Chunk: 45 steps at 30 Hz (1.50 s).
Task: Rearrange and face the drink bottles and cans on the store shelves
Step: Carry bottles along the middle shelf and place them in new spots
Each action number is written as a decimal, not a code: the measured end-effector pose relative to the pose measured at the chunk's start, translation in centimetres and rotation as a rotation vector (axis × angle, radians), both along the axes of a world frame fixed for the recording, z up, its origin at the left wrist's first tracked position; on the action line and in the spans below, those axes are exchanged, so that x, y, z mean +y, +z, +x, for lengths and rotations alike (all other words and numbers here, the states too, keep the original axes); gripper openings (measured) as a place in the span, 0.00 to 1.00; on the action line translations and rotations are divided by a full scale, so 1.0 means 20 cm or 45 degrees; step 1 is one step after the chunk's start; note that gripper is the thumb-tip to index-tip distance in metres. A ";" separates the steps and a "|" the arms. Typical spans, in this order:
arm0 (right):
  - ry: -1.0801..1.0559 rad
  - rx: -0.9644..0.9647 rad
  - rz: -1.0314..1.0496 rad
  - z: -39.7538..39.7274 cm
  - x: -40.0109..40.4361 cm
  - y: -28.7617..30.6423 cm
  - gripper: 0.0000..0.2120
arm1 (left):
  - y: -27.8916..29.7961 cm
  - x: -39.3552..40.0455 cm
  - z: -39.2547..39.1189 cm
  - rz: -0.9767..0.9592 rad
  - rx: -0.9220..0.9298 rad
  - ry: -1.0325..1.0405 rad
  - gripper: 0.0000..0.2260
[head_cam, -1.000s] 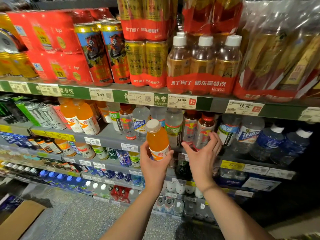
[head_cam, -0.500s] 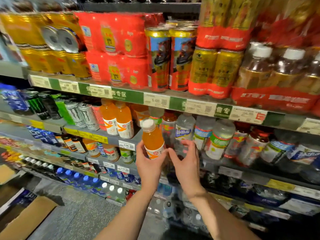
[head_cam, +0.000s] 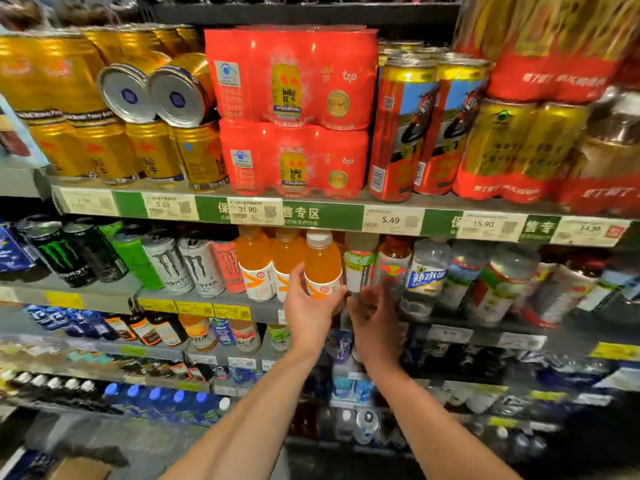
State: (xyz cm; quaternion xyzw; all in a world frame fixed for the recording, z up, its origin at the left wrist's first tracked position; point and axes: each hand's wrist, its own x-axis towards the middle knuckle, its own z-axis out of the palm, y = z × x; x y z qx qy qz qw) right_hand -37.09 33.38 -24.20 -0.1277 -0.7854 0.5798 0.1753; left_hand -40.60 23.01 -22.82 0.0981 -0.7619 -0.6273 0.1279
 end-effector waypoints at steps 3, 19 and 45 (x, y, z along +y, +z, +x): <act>-0.010 -0.015 -0.069 -0.04 0.00 0.01 0.19 | -0.01 0.02 -0.05 -0.063 0.028 0.019 0.40; 0.158 0.019 -0.126 -0.07 0.27 0.00 0.05 | -0.05 0.20 -0.10 -0.314 0.082 0.268 0.36; -0.052 0.027 -0.015 -0.08 0.38 -0.08 0.10 | -0.10 0.16 -0.10 -0.446 0.192 0.360 0.36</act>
